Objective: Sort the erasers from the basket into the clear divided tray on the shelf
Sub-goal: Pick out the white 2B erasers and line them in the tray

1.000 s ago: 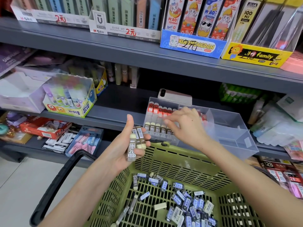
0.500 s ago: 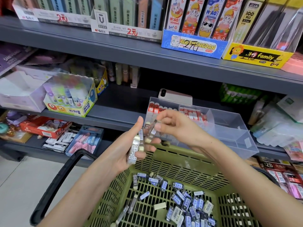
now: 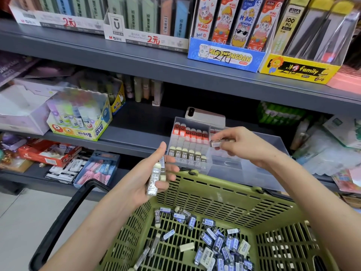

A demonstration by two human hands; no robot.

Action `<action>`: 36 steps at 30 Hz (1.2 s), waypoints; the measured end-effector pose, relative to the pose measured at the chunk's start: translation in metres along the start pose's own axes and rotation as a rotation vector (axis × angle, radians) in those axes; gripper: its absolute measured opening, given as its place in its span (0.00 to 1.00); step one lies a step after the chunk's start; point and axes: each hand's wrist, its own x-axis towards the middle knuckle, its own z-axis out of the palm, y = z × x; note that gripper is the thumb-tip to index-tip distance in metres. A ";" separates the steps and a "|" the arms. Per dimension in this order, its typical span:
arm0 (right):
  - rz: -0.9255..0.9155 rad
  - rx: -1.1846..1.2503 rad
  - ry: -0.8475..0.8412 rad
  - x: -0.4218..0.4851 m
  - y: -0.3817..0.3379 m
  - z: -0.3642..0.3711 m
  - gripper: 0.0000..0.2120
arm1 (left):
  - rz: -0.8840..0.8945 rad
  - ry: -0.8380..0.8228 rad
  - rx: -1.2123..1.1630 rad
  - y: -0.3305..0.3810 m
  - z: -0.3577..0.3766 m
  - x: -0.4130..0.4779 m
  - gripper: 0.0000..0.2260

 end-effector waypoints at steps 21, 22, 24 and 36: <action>-0.189 -0.920 -0.292 0.056 -0.018 0.026 0.17 | 0.011 -0.032 -0.048 0.002 -0.009 0.003 0.22; -0.181 -0.938 -0.300 0.057 -0.016 0.024 0.19 | 0.008 -0.033 -0.055 0.002 -0.009 0.003 0.22; -0.203 -1.050 -0.307 0.056 -0.012 0.023 0.22 | -0.002 -0.030 -0.075 0.002 -0.010 0.003 0.22; -0.391 -0.961 0.011 0.048 0.011 0.031 0.10 | -0.016 -0.009 -0.136 0.000 -0.010 0.004 0.23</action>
